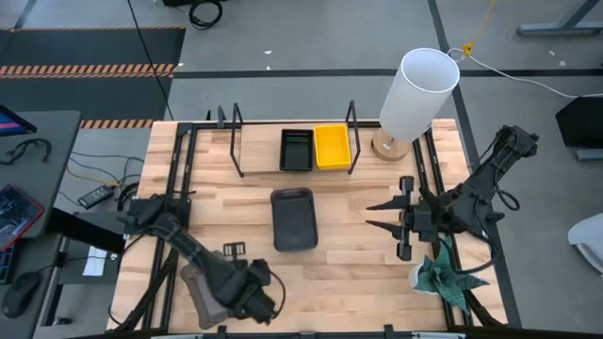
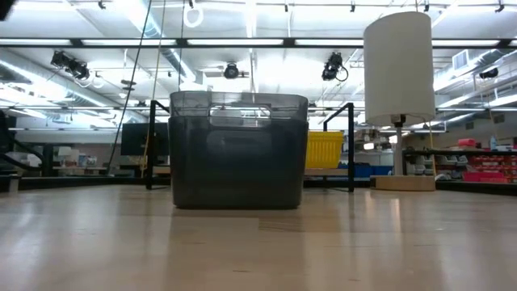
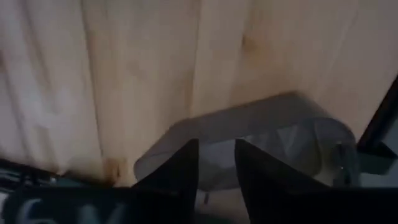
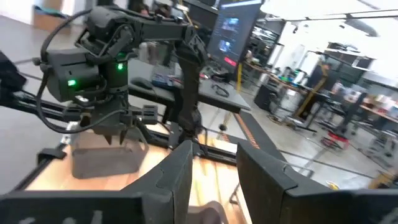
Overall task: Stack baskets on shelf by color
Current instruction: Stack the bottom gray bin on top of the gray bin
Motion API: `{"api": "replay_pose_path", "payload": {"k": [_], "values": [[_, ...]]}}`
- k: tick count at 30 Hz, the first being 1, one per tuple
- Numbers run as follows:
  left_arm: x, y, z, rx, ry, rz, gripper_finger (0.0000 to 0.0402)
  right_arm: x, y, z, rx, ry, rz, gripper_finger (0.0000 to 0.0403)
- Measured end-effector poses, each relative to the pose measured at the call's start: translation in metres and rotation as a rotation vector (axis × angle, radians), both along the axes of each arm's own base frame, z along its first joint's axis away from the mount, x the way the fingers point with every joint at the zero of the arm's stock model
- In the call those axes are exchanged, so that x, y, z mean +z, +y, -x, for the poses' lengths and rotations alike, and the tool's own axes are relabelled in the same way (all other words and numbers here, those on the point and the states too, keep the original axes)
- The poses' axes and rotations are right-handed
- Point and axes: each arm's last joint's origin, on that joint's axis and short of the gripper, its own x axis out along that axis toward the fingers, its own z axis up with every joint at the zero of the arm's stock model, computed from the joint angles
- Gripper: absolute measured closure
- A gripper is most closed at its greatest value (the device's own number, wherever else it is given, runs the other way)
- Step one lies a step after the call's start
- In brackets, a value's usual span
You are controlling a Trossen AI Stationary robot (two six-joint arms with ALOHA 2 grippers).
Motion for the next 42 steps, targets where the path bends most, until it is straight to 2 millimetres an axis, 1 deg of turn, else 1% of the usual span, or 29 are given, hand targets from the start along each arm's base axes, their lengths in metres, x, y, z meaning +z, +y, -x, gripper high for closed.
{"api": "replay_pose_path", "payload": {"k": [3, 5, 7, 10, 12, 15, 19, 21, 24, 28, 33, 36, 39, 42], "values": [[0.006, -0.006, 0.007, -0.016, -0.055, -0.011, 0.0314, 0.000, -0.004, -0.005, 0.038, -0.003, -0.012, 0.0273], [0.012, -0.004, 0.010, -0.011, -0.077, -0.028, 0.0336, 0.000, -0.007, -0.007, 0.051, -0.003, -0.023, 0.0273], [0.013, -0.003, 0.015, -0.014, -0.103, -0.037, 0.0359, 0.000, -0.008, -0.009, 0.060, -0.002, -0.027, 0.0273], [0.011, 0.008, 0.029, 0.022, -0.079, -0.073, 0.0391, -0.001, -0.008, -0.011, 0.069, 0.003, -0.023, 0.0273], [0.006, 0.017, 0.046, 0.057, -0.061, -0.088, 0.0395, -0.002, -0.007, -0.012, 0.070, 0.005, -0.020, 0.0273], [0.001, 0.035, 0.069, 0.141, -0.045, -0.060, 0.0386, -0.002, -0.007, -0.013, 0.069, 0.006, -0.016, 0.0273], [-0.004, 0.056, 0.097, 0.272, -0.096, -0.005, 0.0382, -0.002, -0.008, -0.013, 0.063, 0.005, -0.016, 0.0273], [-0.005, 0.066, 0.108, 0.324, -0.127, 0.024, 0.0379, -0.002, -0.008, -0.014, 0.062, 0.006, -0.017, 0.0273], [-0.008, 0.076, 0.118, 0.386, -0.186, 0.102, 0.0360, -0.002, -0.008, -0.014, 0.062, 0.007, -0.018, 0.0273], [-0.015, 0.083, 0.126, 0.419, -0.253, 0.194, 0.0308, -0.003, -0.008, -0.014, 0.062, 0.011, -0.031, 0.0273], [-0.035, 0.087, 0.134, 0.414, -0.191, 0.169, 0.0235, -0.004, -0.008, -0.014, 0.061, 0.020, -0.043, 0.0273], [-0.049, 0.090, 0.139, 0.406, -0.149, 0.151, 0.0202, -0.004, -0.008, -0.014, 0.061, 0.020, -0.050, 0.0273], [-0.062, 0.094, 0.144, 0.409, -0.107, 0.127, 0.0184, -0.004, -0.008, -0.014, 0.061, 0.022, -0.057, 0.0273], [-0.075, 0.095, 0.146, 0.412, -0.093, 0.149, 0.0182, -0.004, -0.008, -0.014, 0.061, 0.022, -0.058, 0.0273]]}}
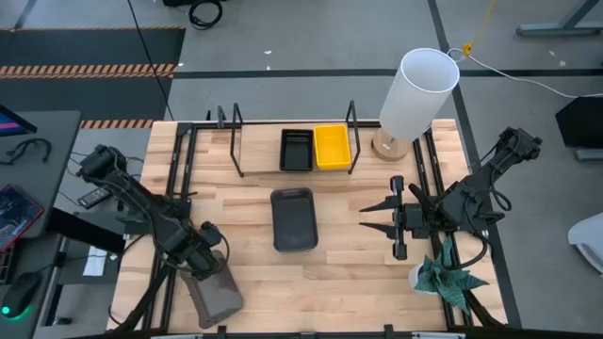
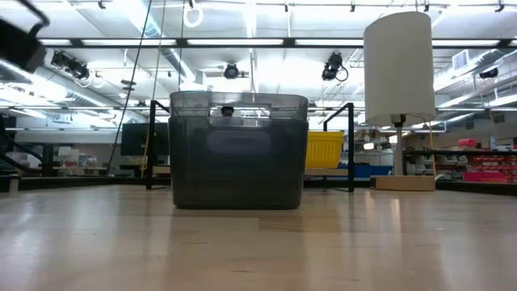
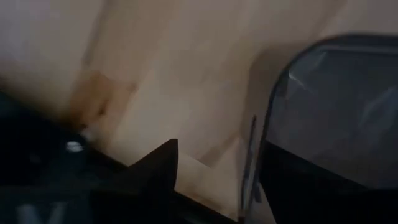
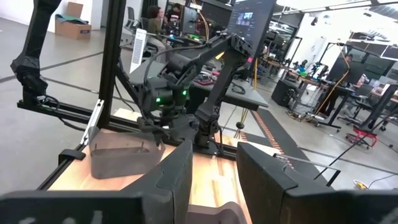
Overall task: Stack baskets on shelf by color
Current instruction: Stack the bottom gray bin on top of the gray bin
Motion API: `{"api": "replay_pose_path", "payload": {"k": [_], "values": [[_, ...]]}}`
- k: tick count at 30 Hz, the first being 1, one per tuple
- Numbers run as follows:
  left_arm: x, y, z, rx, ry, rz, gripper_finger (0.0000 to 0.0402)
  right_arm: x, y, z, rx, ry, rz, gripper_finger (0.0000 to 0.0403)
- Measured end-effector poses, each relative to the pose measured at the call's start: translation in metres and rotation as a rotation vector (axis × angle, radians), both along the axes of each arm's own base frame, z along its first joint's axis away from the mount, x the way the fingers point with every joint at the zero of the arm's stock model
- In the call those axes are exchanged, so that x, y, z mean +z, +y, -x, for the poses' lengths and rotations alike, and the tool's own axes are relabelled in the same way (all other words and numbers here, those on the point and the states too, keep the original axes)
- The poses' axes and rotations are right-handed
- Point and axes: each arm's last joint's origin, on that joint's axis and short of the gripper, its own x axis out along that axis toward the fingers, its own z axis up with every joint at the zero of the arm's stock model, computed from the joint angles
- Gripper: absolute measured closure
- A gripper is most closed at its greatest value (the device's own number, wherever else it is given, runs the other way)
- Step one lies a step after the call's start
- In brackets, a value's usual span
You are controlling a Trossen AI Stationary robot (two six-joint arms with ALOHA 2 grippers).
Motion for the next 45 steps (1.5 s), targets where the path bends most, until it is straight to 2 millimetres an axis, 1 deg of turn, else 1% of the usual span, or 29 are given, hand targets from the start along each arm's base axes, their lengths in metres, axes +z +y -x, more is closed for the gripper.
{"api": "replay_pose_path", "payload": {"k": [4, 8, 11, 15, 16, 21, 25, 29, 32, 37, 41, 45], "values": [[-0.015, -0.001, 0.000, 0.003, -0.020, 0.059, 0.0206, 0.000, 0.000, 0.000, 0.000, 0.001, -0.002, 0.0273], [-0.023, -0.001, 0.000, 0.007, -0.037, 0.079, 0.0248, 0.000, 0.000, 0.000, 0.000, 0.001, -0.002, 0.0273], [-0.024, 0.000, 0.000, 0.010, -0.033, 0.076, 0.0294, 0.000, 0.000, 0.000, 0.000, 0.001, -0.002, 0.0273], [-0.024, 0.002, -0.003, 0.008, -0.033, 0.082, 0.0376, 0.000, 0.000, 0.000, 0.000, 0.001, -0.002, 0.0273], [-0.024, 0.003, -0.004, 0.005, -0.034, 0.088, 0.0387, 0.000, 0.000, 0.000, 0.000, 0.001, -0.002, 0.0273], [-0.020, 0.007, -0.014, -0.019, -0.061, 0.105, 0.0392, 0.000, 0.000, 0.000, 0.000, 0.001, -0.002, 0.0273], [-0.007, 0.012, -0.029, -0.045, -0.109, 0.125, 0.0395, 0.000, 0.000, 0.000, 0.000, 0.001, -0.002, 0.0273], [0.012, 0.021, -0.046, -0.073, -0.168, 0.139, 0.0396, 0.000, 0.000, 0.000, 0.000, 0.001, -0.002, 0.0273], [0.031, 0.029, -0.059, -0.098, -0.218, 0.148, 0.0397, 0.000, 0.000, 0.000, 0.000, 0.001, -0.002, 0.0273], [0.067, 0.043, -0.081, -0.175, -0.353, 0.169, 0.0397, 0.000, 0.000, 0.000, 0.000, 0.001, 0.000, 0.0273], [0.093, 0.060, -0.096, -0.192, -0.468, 0.108, 0.0397, 0.000, 0.000, 0.000, 0.000, 0.001, 0.002, 0.0273], [0.108, 0.081, -0.105, -0.205, -0.543, 0.017, 0.0397, 0.000, 0.000, 0.000, 0.000, 0.001, 0.002, 0.0273]]}}
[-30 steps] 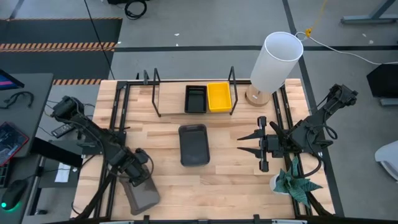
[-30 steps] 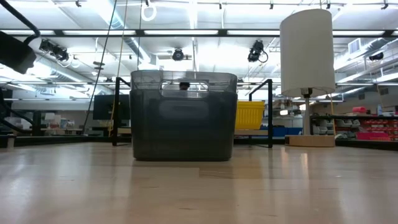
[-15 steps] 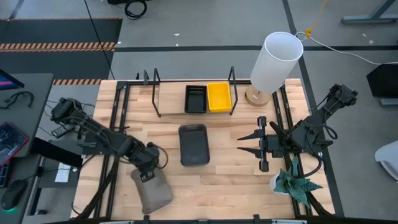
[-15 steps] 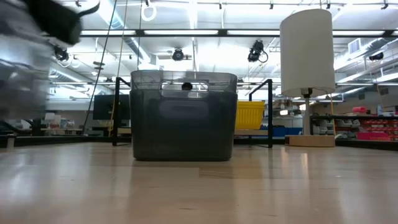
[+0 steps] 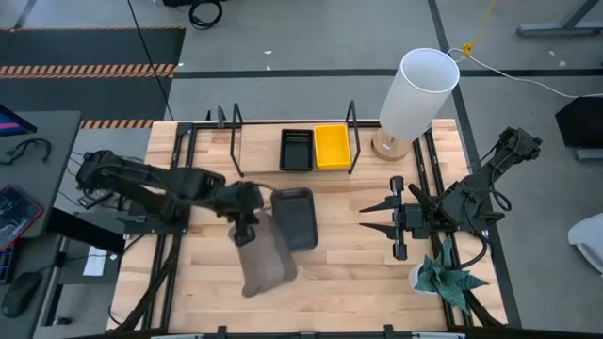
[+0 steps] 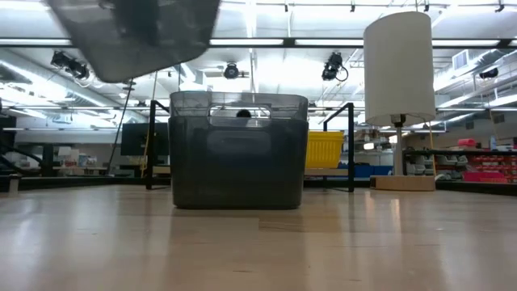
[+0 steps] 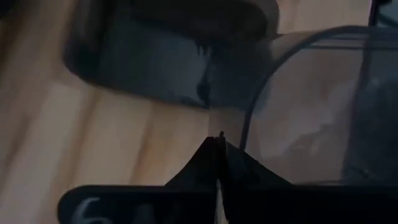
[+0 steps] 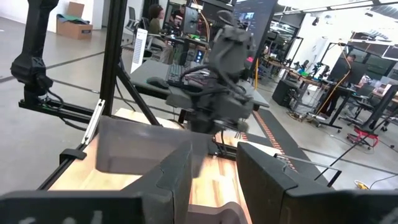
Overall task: Stack baskets on shelf by color
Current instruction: Stack the bottom gray bin on top of the gray bin
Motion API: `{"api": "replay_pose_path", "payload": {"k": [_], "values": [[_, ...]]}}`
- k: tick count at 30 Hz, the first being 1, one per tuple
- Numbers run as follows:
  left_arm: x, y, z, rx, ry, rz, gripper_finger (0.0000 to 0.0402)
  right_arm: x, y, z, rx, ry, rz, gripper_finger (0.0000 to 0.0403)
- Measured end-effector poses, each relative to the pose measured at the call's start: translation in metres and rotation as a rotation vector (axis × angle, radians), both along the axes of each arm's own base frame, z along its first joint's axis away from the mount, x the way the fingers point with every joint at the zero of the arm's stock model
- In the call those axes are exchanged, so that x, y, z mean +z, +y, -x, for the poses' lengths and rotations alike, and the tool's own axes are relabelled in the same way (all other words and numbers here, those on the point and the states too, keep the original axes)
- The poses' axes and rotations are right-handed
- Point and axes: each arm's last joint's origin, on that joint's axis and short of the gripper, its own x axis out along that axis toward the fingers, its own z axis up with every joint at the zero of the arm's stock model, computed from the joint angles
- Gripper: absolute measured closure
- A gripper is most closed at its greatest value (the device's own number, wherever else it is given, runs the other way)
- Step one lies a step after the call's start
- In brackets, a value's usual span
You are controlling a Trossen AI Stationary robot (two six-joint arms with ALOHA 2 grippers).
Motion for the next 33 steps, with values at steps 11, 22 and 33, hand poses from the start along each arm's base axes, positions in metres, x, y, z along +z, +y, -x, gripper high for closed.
{"api": "replay_pose_path", "payload": {"k": [11, 22, 33], "values": [[0.010, 0.058, -0.019, 0.047, -0.169, -0.128, 0.0397, 0.000, 0.000, 0.000, 0.000, 0.000, 0.008, 0.0273], [0.000, 0.092, -0.030, 0.055, -0.135, -0.275, 0.0394, 0.000, 0.000, 0.000, 0.000, 0.000, 0.011, 0.0273], [-0.045, 0.092, -0.055, -0.053, 0.046, -0.201, 0.0392, 0.000, 0.000, 0.000, 0.000, 0.002, 0.017, 0.0273]]}}
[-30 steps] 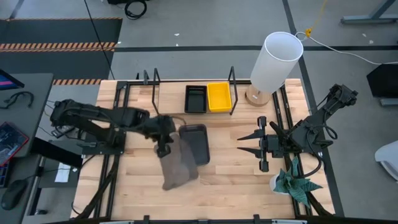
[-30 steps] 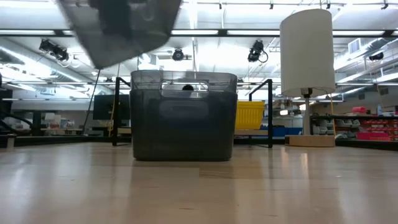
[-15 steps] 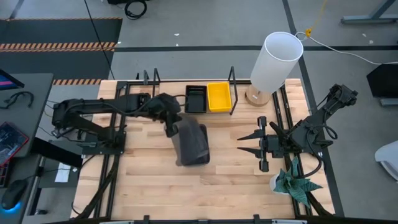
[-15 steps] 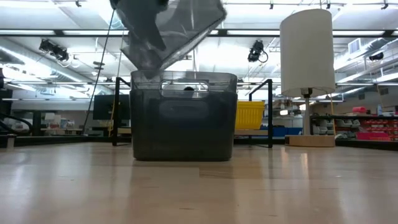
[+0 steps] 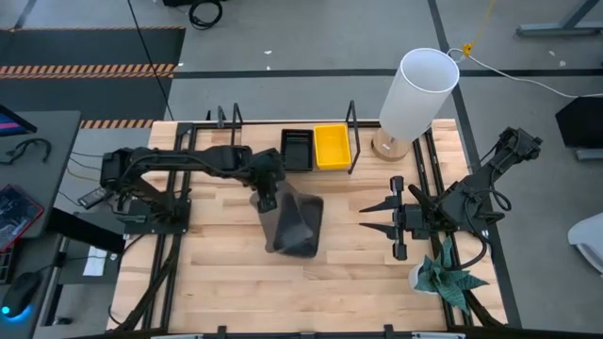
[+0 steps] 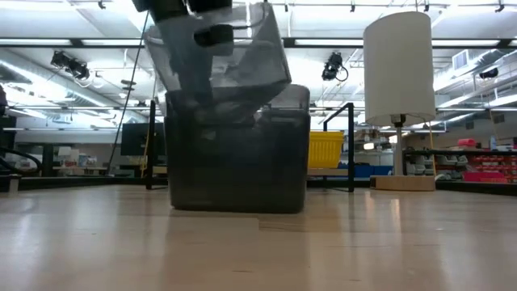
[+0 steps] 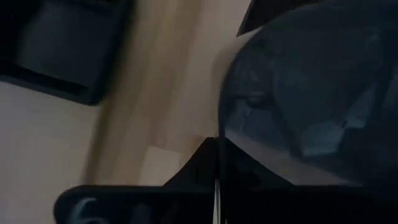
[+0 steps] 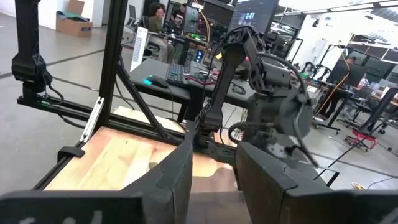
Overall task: Stack baskets on shelf by color
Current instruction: Stack the bottom gray bin on top of the gray bin
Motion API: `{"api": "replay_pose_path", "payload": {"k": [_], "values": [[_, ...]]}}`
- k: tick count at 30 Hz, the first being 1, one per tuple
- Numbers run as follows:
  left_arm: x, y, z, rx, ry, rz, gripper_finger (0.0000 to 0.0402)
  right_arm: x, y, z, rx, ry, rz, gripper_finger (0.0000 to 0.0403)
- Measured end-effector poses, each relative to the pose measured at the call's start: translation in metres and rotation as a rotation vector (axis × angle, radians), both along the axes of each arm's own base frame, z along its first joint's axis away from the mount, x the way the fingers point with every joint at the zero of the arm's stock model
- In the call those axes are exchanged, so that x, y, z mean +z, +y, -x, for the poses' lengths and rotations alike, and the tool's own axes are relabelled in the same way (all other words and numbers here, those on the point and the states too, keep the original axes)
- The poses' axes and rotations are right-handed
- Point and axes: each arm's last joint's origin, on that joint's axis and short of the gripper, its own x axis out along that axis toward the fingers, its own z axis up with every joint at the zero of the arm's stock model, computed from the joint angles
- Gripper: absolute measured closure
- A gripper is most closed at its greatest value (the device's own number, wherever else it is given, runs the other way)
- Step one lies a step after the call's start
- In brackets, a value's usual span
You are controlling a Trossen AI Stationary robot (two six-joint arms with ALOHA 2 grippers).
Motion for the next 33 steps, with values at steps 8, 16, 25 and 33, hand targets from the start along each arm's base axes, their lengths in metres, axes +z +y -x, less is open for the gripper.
{"api": "replay_pose_path", "payload": {"k": [8, 16, 25, 33], "values": [[-0.011, -0.009, -0.002, -0.049, 0.070, 0.064, 0.0391, 0.000, 0.000, 0.000, 0.000, 0.000, 0.000, 0.0273], [0.010, -0.024, -0.011, -0.177, 0.004, -0.040, 0.0391, 0.000, 0.000, 0.000, 0.000, 0.000, 0.000, 0.0273], [0.037, -0.058, -0.024, -0.500, -0.120, -0.325, 0.0391, 0.000, 0.000, 0.000, 0.000, 0.000, 0.000, 0.0273], [0.032, -0.079, -0.029, -0.693, -0.122, -0.408, 0.0391, 0.000, 0.000, 0.000, 0.000, 0.000, 0.000, 0.0273]]}}
